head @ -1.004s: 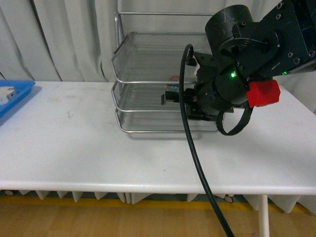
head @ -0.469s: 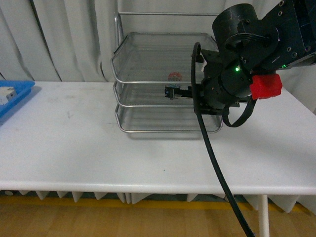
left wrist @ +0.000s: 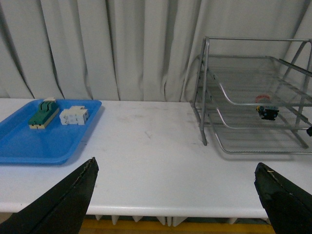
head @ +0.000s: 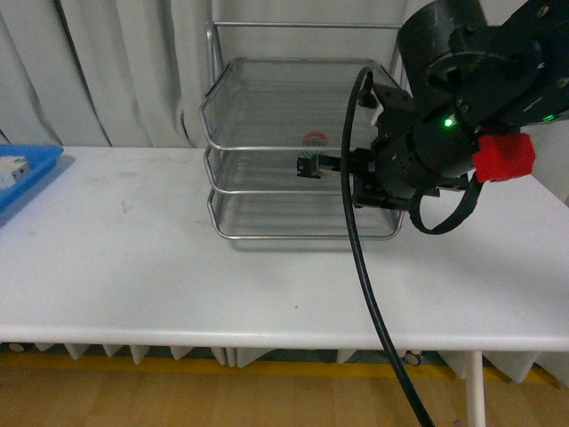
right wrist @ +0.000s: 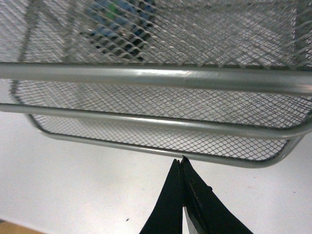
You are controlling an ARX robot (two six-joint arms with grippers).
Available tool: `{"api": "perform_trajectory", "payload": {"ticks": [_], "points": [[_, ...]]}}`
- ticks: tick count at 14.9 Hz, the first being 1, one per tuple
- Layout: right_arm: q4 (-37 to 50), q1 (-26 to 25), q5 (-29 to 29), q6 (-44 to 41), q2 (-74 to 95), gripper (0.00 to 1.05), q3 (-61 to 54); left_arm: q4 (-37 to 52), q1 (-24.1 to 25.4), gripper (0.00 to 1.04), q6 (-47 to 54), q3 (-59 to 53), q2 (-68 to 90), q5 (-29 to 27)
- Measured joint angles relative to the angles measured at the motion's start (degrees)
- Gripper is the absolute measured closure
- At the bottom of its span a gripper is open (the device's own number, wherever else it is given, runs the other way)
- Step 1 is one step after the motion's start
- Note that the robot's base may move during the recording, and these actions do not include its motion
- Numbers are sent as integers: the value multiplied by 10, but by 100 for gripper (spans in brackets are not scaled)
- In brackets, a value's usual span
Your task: Place button on rack with both arms
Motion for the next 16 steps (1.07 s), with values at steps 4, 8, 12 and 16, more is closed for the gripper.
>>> {"api": "perform_trajectory", "payload": {"ticks": [4,8,12,16], "points": [[37,-4,-28,12,-69,103,-67,0,0,7,0,0,0,0],[135,-41,-79,49,-230,103,-242,0,0,7,0,0,0,0],[392,-170,49,-101,-708,103,-672,0,0,7,0,0,0,0],[250,-171,55,-139,-972,103,-770,0,0,7,0,0,0,0]]}}
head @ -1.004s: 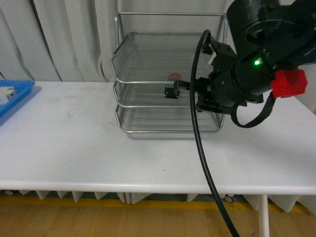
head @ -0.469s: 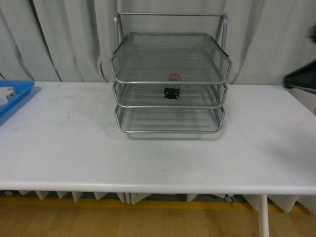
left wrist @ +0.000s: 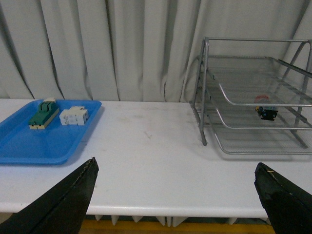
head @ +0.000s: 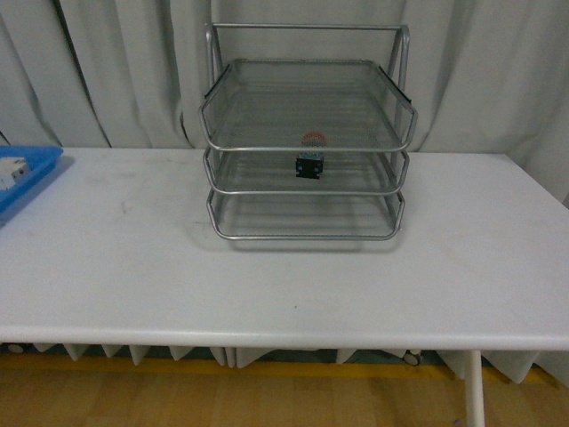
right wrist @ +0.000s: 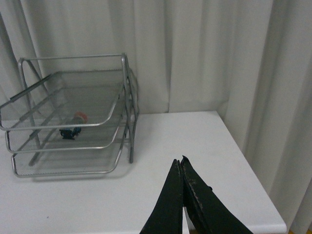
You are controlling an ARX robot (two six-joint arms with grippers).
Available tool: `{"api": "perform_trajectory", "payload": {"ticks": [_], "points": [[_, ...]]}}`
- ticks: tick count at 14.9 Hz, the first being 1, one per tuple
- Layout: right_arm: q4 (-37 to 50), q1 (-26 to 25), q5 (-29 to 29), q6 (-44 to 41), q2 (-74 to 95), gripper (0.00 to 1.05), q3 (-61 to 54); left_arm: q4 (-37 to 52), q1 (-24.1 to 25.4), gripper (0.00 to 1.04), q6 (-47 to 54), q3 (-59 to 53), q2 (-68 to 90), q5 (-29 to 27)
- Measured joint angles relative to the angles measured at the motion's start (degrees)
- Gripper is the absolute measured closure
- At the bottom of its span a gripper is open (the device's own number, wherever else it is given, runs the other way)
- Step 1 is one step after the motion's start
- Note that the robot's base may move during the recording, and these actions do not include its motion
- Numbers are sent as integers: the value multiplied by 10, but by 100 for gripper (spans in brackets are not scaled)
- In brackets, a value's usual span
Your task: Place button on rack with both arms
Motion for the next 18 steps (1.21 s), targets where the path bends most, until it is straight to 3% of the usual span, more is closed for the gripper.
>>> {"api": "perform_trajectory", "payload": {"ticks": [16,18], "points": [[-105,0,0,-4,-171,103,-63,0,0,7,0,0,0,0],[-153,0,0,-3,-202,103,-62,0,0,7,0,0,0,0]]}}
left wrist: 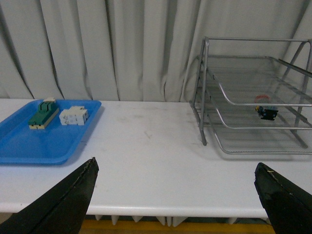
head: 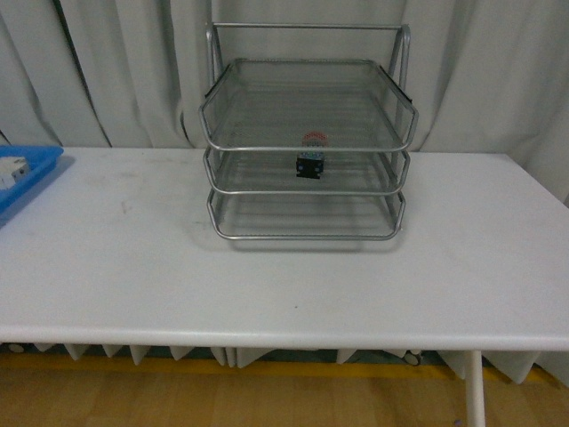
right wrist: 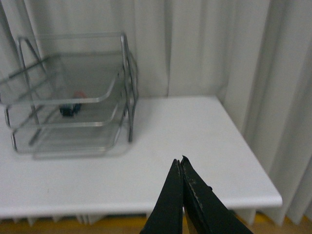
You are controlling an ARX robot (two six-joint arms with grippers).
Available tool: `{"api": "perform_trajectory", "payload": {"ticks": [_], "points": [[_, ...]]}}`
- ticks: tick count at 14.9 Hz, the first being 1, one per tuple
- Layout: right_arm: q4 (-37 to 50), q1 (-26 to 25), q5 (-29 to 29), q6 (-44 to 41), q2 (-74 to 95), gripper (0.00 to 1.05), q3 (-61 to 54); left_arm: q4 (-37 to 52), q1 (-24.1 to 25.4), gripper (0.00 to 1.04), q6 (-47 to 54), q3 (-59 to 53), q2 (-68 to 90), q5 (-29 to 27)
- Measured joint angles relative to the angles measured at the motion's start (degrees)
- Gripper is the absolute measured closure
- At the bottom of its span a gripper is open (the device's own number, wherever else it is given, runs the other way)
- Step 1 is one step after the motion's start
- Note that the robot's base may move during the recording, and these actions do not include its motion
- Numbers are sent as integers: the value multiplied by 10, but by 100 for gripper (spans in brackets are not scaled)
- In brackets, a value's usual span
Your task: Place button on rack with both arms
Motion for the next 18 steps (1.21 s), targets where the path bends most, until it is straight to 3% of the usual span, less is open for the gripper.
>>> {"api": "perform_trajectory", "payload": {"ticks": [1,9,10,17,18], "points": [[-52,0,0,0,-37,103,0,0,0,7,0,0,0,0],[-56,0,1,0,-68,103,0,0,0,7,0,0,0,0],[-56,0,1,-1,-68,98,0,0,0,7,0,0,0,0],[-56,0,1,-1,-68,7,0,0,0,7,0,0,0,0],[-56,0,1,-1,-68,7,0,0,0,7,0,0,0,0]]}}
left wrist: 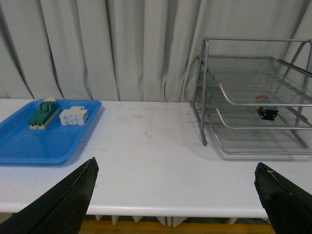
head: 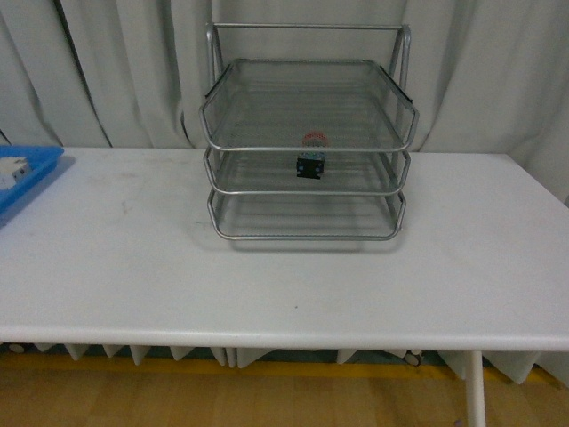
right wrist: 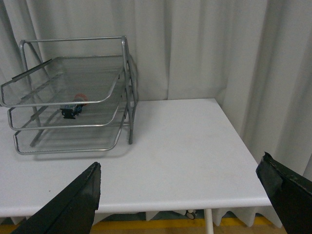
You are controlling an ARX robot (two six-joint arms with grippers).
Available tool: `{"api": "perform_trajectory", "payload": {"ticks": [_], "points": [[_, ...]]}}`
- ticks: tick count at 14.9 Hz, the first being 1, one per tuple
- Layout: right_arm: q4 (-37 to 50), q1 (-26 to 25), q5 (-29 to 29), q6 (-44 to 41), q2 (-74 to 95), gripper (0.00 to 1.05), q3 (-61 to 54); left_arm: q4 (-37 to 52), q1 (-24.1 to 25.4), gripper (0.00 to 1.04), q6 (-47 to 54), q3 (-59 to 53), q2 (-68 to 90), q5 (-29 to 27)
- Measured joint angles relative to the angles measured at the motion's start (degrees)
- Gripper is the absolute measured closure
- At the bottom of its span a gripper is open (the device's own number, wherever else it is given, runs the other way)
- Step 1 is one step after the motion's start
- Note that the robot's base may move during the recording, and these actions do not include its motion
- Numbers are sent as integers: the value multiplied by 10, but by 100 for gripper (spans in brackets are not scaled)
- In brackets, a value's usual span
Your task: Place button on rack with both arms
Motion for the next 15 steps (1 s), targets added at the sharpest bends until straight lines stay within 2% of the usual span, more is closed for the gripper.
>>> {"api": "perform_trajectory", "payload": {"ticks": [15], "points": [[0,0,0,0,0,6,0,0,0,7,0,0,0,0]]}}
